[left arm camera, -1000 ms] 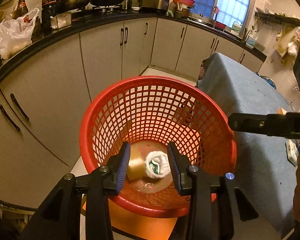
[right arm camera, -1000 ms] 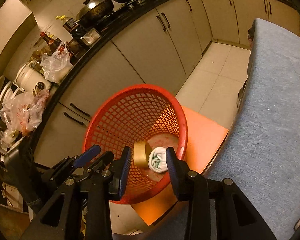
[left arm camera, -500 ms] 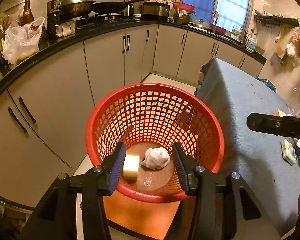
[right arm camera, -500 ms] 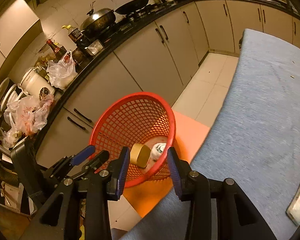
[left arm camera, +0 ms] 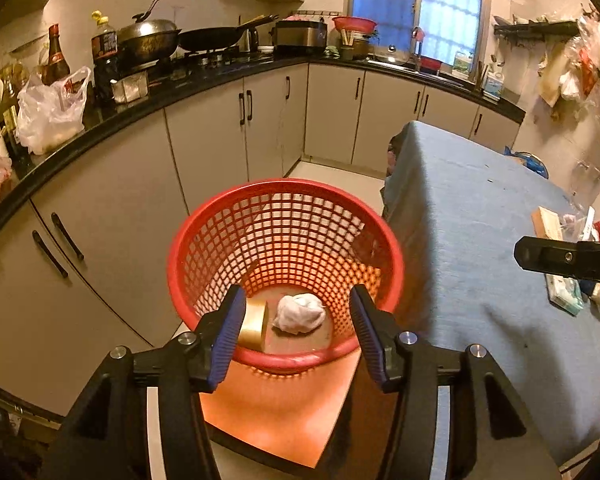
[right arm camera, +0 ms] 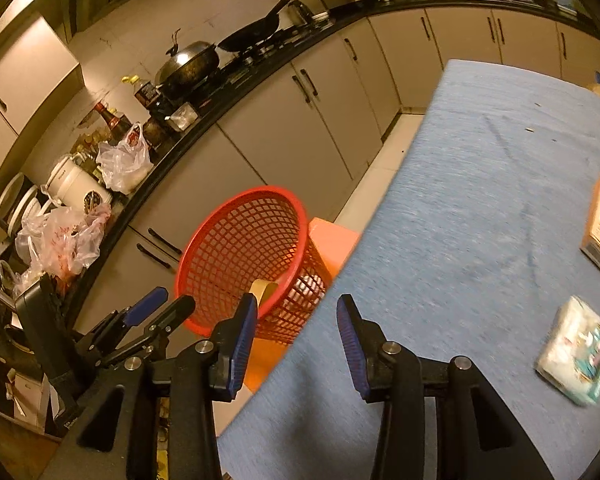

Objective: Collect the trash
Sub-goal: 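Withdraw both open tools from the basket back toward the table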

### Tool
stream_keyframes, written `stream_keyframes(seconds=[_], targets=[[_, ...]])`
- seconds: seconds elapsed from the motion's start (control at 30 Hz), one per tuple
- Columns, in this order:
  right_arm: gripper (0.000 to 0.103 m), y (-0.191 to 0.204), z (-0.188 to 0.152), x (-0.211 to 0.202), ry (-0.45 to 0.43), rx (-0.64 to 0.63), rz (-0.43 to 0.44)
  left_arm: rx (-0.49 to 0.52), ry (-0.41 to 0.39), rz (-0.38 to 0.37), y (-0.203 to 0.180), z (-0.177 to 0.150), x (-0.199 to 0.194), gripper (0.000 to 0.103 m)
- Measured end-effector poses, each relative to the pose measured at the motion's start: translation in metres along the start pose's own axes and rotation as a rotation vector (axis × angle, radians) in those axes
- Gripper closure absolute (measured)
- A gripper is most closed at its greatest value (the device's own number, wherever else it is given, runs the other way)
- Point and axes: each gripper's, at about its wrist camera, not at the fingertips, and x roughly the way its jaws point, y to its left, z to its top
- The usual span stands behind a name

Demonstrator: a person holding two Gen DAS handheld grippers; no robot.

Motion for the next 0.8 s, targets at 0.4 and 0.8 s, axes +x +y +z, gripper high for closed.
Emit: stream_keyframes(seconds=[0.4,0.8], targets=[[0.055,-0.038,-0.033,-0.051,-0.061,0.062,0.009,0.063,-0.014,-0.072,-0.065,-0.015,-0.025,0.043],[0.054,-0.104,-0.058,-0.112,-0.157,0.165,-0.013,0.195,0.019,-0.166,-0.152,-0.029,-0.025,0.039]])
